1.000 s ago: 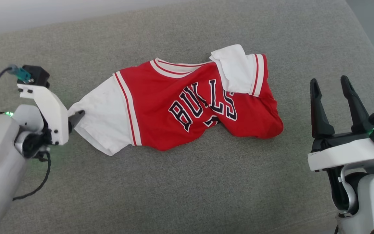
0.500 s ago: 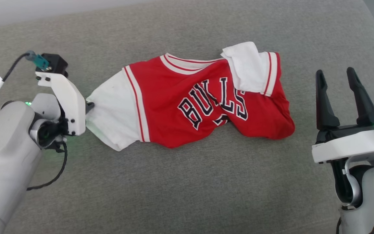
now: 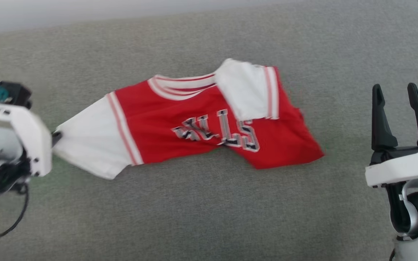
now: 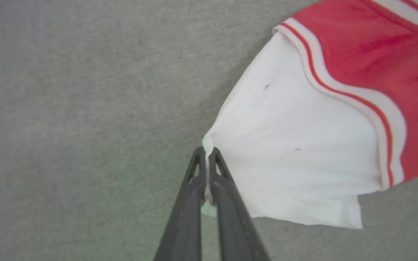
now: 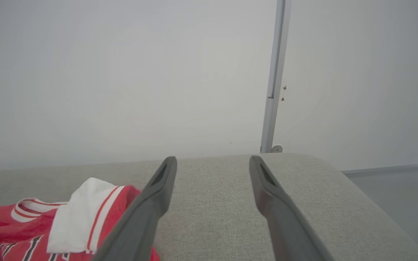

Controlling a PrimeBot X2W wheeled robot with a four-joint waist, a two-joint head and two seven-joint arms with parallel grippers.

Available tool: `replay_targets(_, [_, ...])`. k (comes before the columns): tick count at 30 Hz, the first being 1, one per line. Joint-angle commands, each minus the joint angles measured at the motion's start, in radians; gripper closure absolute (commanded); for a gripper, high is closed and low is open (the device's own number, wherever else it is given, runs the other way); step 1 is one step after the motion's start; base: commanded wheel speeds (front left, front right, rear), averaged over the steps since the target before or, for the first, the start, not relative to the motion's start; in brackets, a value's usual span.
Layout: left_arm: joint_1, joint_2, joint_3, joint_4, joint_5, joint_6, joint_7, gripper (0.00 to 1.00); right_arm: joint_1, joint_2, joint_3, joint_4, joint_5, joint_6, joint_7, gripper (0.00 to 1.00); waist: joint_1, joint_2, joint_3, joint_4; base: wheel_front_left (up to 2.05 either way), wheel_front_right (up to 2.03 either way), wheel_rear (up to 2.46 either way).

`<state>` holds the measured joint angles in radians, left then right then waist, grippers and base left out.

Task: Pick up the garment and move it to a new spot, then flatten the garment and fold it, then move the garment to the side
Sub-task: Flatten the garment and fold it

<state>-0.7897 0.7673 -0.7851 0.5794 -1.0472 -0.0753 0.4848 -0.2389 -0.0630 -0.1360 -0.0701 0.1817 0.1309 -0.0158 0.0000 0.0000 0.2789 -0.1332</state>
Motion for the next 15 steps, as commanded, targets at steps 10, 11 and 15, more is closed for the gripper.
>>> replay_targets(10, [0.148,0.075,0.049,-0.123,-0.074,0.11,-0.012,1.0,0.028,0.008,-0.007,-0.03,0.0,0.0,0.035,0.0,0.0,0.0,-0.012,0.04,0.0,0.0,0.0])
replay_targets(11, [0.173,0.071,0.052,-0.147,-0.076,0.119,-0.036,0.63,0.03,0.009,-0.001,-0.029,0.002,-0.001,0.042,0.0,0.0,0.0,-0.017,0.046,0.0,0.0,0.0])
replay_targets(15, [0.205,0.059,0.076,-0.189,-0.088,0.13,-0.11,0.0,0.039,0.009,0.025,-0.024,0.011,0.0,0.063,0.0,0.0,0.0,-0.031,0.06,0.0,0.0,0.0])
